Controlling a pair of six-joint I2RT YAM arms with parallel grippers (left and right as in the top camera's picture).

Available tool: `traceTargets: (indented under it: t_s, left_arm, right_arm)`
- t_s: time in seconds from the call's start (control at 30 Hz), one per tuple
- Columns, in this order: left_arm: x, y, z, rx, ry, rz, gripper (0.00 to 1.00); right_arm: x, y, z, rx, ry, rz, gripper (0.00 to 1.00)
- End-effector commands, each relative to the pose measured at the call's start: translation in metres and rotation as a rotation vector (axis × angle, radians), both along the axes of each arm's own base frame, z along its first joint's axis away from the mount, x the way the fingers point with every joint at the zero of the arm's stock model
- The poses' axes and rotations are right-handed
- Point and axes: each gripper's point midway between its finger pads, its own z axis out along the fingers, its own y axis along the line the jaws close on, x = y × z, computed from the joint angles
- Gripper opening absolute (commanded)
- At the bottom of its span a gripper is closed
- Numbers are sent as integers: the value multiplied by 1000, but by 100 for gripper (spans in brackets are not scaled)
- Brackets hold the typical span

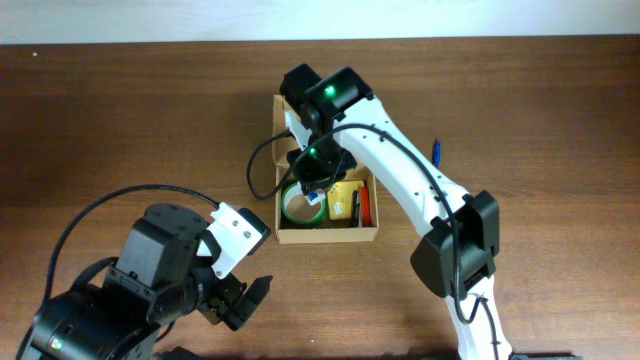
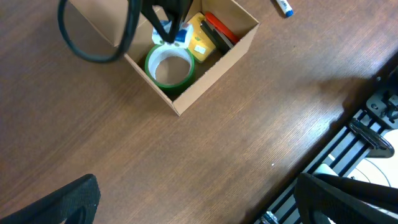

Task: Pack container
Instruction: 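Carry the staples box into the box and drop it inside the tape roll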

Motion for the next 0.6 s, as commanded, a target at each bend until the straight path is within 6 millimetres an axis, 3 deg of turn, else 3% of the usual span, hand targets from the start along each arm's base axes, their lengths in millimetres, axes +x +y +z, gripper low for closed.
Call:
traceTargets:
  t_s: [0.0,0.3,0.57]
  left_arm:
    - [0,-2,5,-11,-15,-18,100]
    - [0,-2,5,-11,-16,-18,100]
    - [0,-2,5,-11,-15,-18,100]
  right_arm:
    - [1,-1,-7,-16,-15,-23,22]
    - [9,4,-40,-7,-39,-28,22]
    - [13,11,-42,12,-63,-22,23]
